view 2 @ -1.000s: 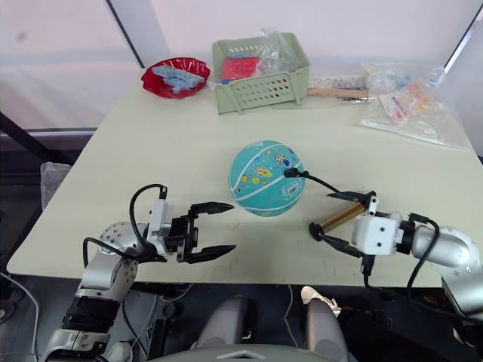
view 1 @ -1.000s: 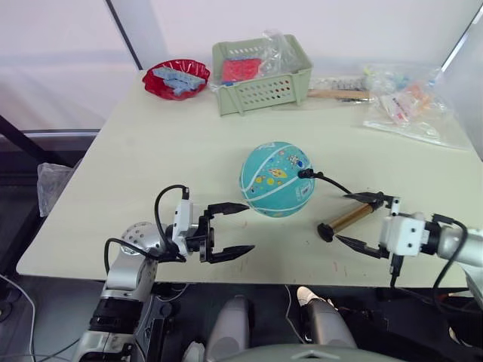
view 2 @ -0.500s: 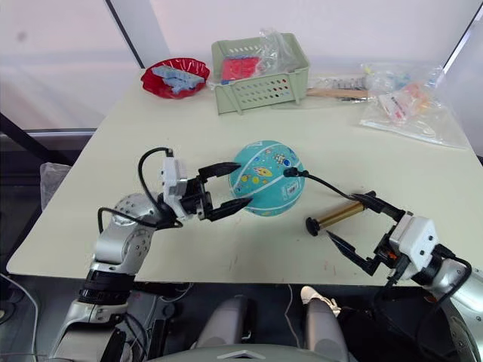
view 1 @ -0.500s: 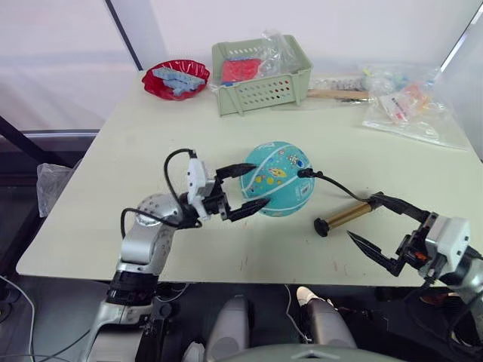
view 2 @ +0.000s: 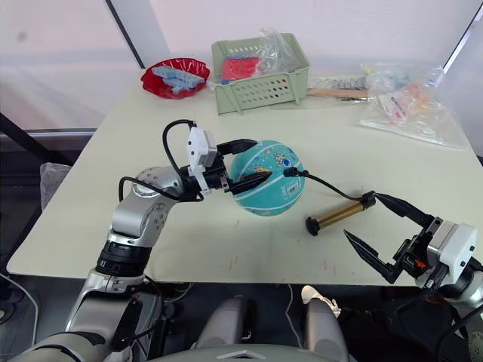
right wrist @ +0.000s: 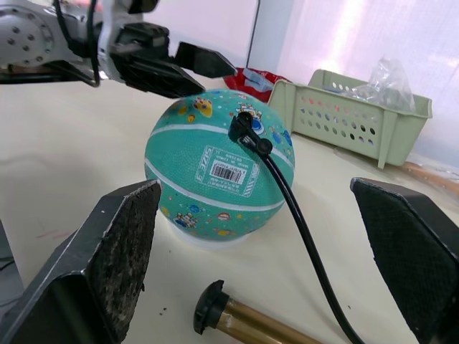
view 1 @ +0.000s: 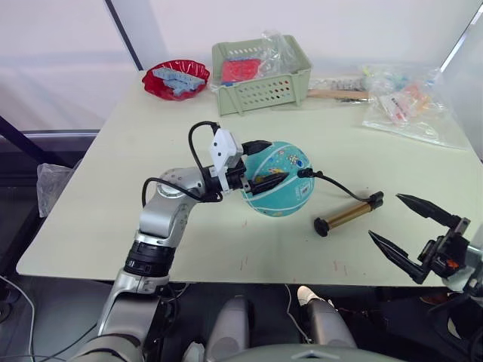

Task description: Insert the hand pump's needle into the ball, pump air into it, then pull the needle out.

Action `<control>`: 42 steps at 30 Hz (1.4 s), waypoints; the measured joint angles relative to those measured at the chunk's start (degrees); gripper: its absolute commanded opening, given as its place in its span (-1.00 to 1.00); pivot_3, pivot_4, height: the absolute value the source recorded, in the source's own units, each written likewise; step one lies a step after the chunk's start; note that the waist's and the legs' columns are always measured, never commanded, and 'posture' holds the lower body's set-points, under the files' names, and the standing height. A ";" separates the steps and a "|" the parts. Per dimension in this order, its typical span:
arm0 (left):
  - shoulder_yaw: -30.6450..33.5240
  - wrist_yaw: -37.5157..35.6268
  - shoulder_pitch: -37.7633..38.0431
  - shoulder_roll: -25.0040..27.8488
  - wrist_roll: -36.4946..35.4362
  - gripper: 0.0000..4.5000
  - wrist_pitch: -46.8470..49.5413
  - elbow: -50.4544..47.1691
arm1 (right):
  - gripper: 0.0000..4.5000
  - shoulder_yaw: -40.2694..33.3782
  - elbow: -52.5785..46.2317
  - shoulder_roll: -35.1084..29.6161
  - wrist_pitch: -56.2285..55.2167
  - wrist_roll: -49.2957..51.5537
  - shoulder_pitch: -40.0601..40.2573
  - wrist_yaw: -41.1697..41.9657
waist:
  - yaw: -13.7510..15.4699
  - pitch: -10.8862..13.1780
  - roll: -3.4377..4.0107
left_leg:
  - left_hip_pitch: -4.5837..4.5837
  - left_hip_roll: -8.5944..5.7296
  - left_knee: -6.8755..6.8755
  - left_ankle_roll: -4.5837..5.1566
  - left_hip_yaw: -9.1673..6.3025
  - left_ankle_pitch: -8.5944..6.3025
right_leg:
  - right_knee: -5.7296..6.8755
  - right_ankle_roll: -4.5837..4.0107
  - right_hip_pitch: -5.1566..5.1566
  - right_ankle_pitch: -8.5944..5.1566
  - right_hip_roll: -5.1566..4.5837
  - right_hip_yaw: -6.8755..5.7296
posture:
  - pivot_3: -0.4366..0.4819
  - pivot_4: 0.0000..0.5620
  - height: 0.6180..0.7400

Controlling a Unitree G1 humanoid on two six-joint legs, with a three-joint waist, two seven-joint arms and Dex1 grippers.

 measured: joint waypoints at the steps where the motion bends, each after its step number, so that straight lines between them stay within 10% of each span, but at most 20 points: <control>1: -0.42 0.16 -0.19 -0.17 0.37 1.00 0.00 0.50 | 0.97 0.00 -0.04 0.01 0.08 0.01 -0.02 0.00 | -0.01 0.00 0.00 | 0.00 0.00 0.00 0.00 0.00 0.00 | 0.00 0.00 0.00 0.00 0.00 0.00 | -0.05 -0.47 0.94; 9: -2.09 0.58 -1.66 -0.99 4.09 1.00 -2.57 3.73 | 0.97 1.20 -1.68 -0.50 5.46 -0.50 -3.13 -3.18 | 0.03 -0.02 0.00 | 0.01 -0.03 0.05 -0.03 -0.02 0.02 | 0.00 -0.06 0.04 -0.03 0.01 0.05 | -0.05 -0.47 0.94; 24: -2.61 -0.83 -2.19 -2.44 6.29 1.00 -7.95 8.84 | 0.97 17.17 2.39 -8.55 30.15 -9.26 -33.00 -12.39 | 0.05 -0.08 0.00 | 0.00 -0.08 0.17 -0.15 -0.18 0.12 | 0.02 -0.07 0.15 -0.01 0.07 0.10 | -0.05 -0.47 0.94; 42: -2.76 -1.32 -4.08 -4.37 8.60 1.00 -11.08 12.98 | 0.97 34.79 12.80 -11.63 41.02 -20.19 -59.71 -0.99 | 0.29 -0.09 0.00 | -0.02 -0.11 0.51 -0.15 -0.47 0.13 | 0.07 -0.09 0.41 -0.02 0.13 -0.03 | -0.05 -0.47 0.94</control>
